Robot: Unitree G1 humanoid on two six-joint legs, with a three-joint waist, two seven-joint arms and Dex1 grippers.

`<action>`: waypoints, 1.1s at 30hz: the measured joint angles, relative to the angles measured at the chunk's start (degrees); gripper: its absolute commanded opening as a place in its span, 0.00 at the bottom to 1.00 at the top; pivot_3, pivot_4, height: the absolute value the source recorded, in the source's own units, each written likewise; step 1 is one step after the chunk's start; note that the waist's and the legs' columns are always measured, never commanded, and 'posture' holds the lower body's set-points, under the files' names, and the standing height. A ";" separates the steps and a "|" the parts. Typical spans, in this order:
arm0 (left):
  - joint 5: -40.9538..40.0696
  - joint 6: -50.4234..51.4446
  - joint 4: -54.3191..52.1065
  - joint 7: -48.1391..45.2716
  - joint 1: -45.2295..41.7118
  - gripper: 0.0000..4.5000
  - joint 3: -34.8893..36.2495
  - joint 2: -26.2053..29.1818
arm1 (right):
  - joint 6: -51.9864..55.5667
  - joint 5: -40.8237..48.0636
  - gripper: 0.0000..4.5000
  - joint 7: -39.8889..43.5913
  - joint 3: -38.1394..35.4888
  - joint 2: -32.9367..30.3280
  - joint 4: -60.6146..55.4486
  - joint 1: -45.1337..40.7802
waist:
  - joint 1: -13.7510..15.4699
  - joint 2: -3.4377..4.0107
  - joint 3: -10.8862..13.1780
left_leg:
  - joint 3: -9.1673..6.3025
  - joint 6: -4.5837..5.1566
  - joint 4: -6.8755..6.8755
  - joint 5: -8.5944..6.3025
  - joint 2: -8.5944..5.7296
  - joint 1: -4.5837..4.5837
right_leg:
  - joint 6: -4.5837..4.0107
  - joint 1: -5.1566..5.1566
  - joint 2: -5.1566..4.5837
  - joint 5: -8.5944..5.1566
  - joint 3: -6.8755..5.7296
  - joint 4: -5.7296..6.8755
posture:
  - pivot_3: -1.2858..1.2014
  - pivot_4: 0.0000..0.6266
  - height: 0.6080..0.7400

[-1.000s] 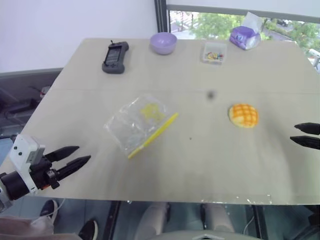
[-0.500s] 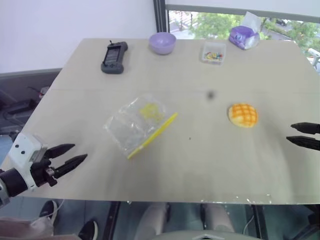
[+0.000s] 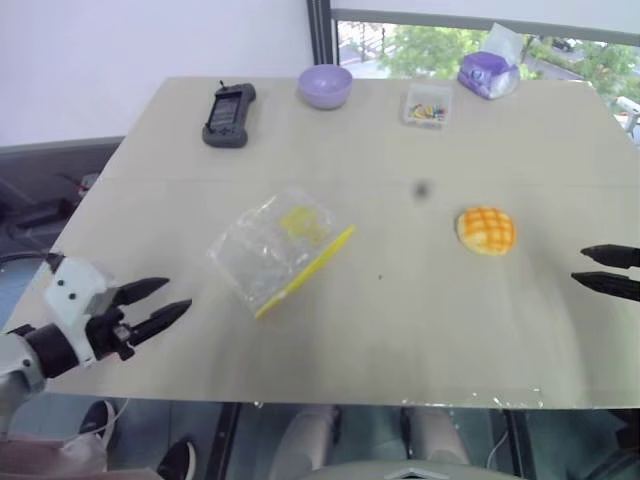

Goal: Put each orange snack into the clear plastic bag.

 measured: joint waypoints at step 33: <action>39.38 -49.29 24.33 16.42 -20.54 0.32 -33.82 -2.93 | 13.01 16.83 0.65 2.01 -0.30 -0.26 -17.84 -3.73 | 0.16 0.05 -0.05 | -0.06 0.02 0.14 0.00 -0.04 0.05 | 0.02 -0.01 0.01 0.02 -0.04 0.32 | 0.52 0.24 1.00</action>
